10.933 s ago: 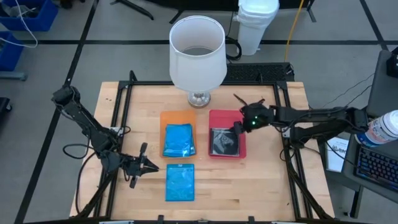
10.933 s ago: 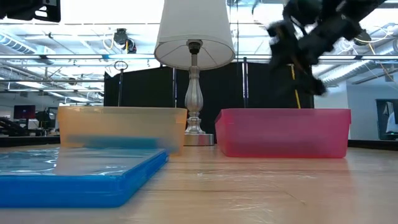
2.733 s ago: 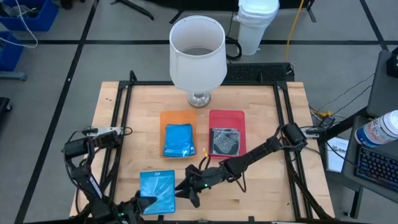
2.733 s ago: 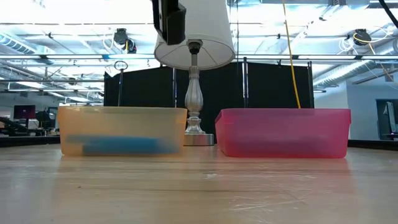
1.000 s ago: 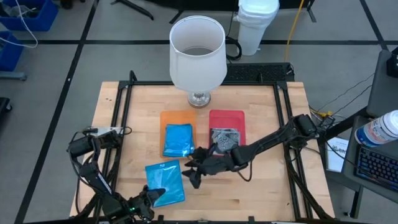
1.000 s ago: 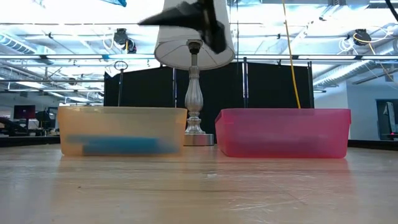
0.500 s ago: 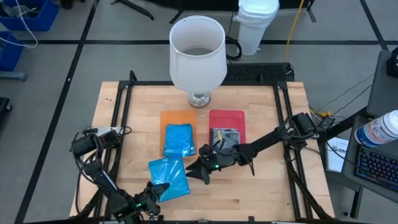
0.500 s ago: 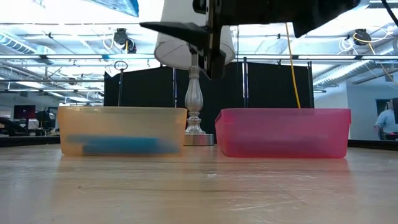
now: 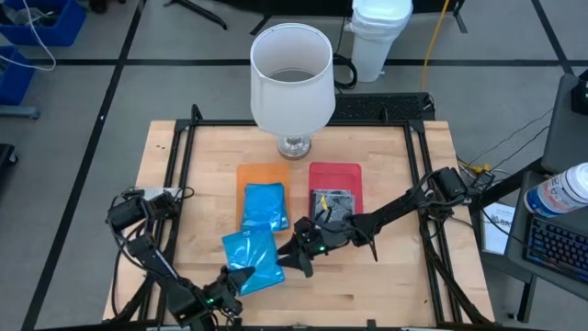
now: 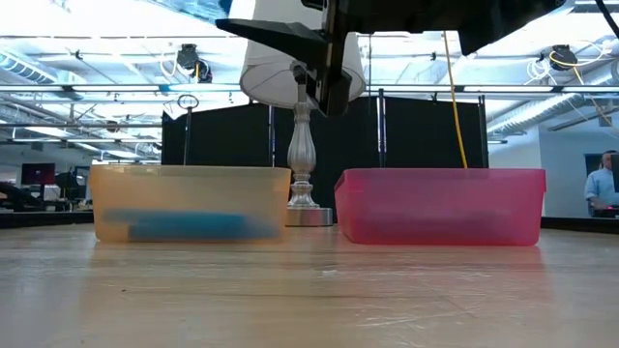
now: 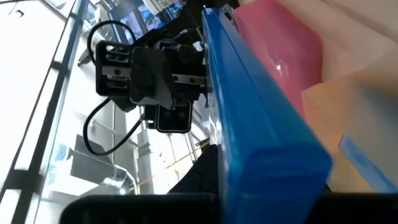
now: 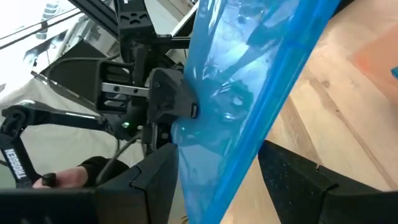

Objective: Pick & place jewel cases by type
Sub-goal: Put the blue CD case into the orange bin

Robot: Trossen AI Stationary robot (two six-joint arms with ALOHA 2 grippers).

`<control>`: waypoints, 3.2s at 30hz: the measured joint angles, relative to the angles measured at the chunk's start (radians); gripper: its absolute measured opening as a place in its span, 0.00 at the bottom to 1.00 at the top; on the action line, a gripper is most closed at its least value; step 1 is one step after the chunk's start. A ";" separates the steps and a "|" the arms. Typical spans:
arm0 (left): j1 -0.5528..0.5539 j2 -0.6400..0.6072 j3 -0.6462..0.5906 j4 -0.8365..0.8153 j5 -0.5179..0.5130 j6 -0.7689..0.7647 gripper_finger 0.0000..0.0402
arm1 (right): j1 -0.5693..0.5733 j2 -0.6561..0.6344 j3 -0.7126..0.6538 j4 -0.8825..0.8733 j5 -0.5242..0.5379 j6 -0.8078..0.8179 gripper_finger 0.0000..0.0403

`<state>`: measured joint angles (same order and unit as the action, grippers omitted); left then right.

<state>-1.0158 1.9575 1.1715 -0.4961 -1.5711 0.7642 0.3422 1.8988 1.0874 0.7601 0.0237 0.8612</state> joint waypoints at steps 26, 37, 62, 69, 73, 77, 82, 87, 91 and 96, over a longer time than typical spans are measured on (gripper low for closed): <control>0.072 0.000 0.080 0.002 -0.013 0.028 0.08 | 0.032 0.000 0.000 0.039 0.000 -0.144 0.06; -0.045 -0.001 0.080 0.001 0.008 0.037 0.40 | 0.032 0.000 0.002 0.060 -0.007 -0.179 0.07; -0.284 -0.194 0.066 -0.065 0.536 -1.004 0.10 | -0.036 0.000 0.061 -0.112 0.294 -0.374 0.05; -0.286 -0.194 0.061 -0.171 0.559 -1.131 0.05 | -0.081 0.000 0.249 -0.562 0.276 -0.305 0.07; -0.292 -0.194 0.061 -0.221 0.553 -1.179 0.07 | -0.104 0.000 0.284 -0.650 0.333 -0.212 0.05; -0.297 -0.193 0.061 -0.222 0.552 -1.190 0.07 | -0.156 0.000 0.284 -0.652 0.285 -0.068 0.05; -0.305 -0.193 0.061 -0.222 0.554 -1.215 0.08 | -0.199 0.000 0.284 -0.666 0.234 0.036 0.05; -0.322 -0.193 0.061 -0.224 0.580 -1.224 0.08 | -0.235 0.000 0.284 -0.699 0.224 0.153 0.05; -0.333 -0.193 0.061 -0.231 0.580 -1.238 0.08 | -0.251 0.008 0.284 -0.724 0.202 0.215 0.05; -0.335 -0.193 0.061 -0.243 0.579 -1.240 0.08 | -0.250 0.020 0.282 -0.719 0.184 0.260 0.05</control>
<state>-1.3509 1.7641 1.2324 -0.7389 -0.9916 -0.4759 0.0917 1.9184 1.3697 0.0407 0.2081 1.1217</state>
